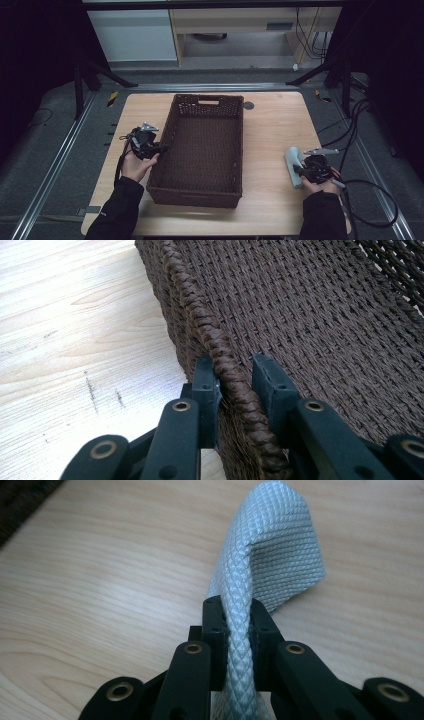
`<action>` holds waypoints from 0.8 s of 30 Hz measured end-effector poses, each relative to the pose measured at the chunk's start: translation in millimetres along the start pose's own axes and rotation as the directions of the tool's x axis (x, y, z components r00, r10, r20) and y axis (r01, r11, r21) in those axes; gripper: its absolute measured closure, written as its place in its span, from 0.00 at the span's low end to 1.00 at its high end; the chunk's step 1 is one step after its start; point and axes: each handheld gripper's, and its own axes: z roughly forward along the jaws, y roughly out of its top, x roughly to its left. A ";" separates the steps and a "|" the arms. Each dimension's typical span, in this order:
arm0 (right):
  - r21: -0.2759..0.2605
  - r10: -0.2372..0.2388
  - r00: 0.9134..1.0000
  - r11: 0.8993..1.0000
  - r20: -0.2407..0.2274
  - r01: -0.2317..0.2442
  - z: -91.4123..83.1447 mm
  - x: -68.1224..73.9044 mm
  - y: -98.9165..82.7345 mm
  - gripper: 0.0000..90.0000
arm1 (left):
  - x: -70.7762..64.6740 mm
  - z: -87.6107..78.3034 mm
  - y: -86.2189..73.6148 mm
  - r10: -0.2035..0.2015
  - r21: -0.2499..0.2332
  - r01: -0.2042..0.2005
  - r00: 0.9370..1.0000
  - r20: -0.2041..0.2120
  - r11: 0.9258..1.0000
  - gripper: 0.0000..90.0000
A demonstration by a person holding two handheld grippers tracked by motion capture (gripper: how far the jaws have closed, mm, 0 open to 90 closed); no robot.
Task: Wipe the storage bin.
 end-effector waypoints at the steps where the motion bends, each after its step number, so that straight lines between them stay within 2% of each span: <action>1: -0.013 -0.008 1.000 1.000 -0.009 0.008 -0.9 1.5 2.4 0.91 | -0.2 -0.2 0.1 0.001 0.003 -0.001 1.000 0.000 1.000 0.81; 8: -0.081 -0.031 0.999 0.996 -0.036 0.028 0.2 9.4 24.7 0.91 | -3.8 1.6 1.4 0.000 -0.002 0.000 1.000 0.010 1.000 0.81; 11: -0.109 -0.019 0.998 0.994 -0.054 0.013 2.7 11.8 37.1 0.91 | -6.7 3.4 2.5 0.005 -0.007 -0.005 1.000 0.015 1.000 0.80; 17: -0.142 -0.030 0.998 0.990 -0.048 0.023 8.4 13.9 58.0 0.91 | -13.5 6.3 4.9 0.019 -0.007 -0.019 0.999 0.029 1.000 0.80; 24: -0.170 -0.038 0.998 0.985 -0.049 0.029 17.9 18.2 78.9 0.91 | -14.2 7.0 4.9 0.023 -0.007 -0.023 0.999 0.029 1.000 0.80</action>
